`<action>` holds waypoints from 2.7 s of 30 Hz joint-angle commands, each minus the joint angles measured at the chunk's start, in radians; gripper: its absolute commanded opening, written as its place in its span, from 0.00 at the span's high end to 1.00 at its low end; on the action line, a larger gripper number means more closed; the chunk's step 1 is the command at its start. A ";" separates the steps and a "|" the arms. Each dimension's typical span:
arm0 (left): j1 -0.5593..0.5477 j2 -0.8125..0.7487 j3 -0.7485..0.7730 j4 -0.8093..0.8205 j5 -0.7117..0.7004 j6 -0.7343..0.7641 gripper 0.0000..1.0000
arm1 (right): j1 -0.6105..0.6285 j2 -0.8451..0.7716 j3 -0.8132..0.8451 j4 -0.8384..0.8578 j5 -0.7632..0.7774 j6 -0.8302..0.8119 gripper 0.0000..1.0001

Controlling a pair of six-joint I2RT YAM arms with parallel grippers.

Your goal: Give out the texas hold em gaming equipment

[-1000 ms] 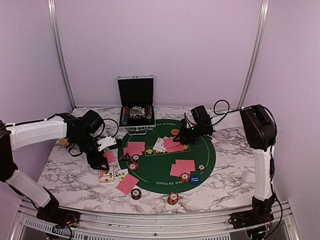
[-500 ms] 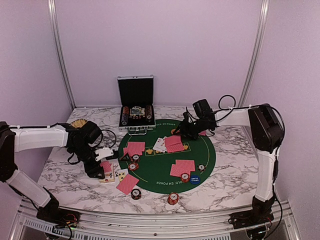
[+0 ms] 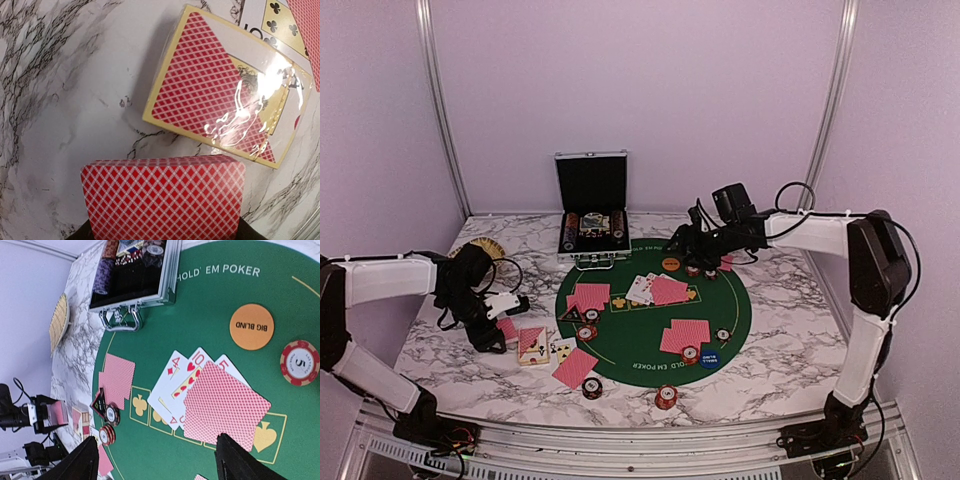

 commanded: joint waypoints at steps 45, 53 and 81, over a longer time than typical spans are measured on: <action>0.203 -0.076 0.118 0.218 0.049 -0.254 0.01 | -0.094 -0.425 -0.388 0.154 0.809 -0.201 0.01; 0.373 -0.144 -0.153 0.858 0.127 -0.498 0.01 | -0.108 -0.592 -0.860 1.011 1.294 -0.530 0.01; 0.402 0.106 -0.475 1.839 0.033 -0.730 0.01 | -0.314 -0.233 -1.299 2.038 0.930 -0.766 0.01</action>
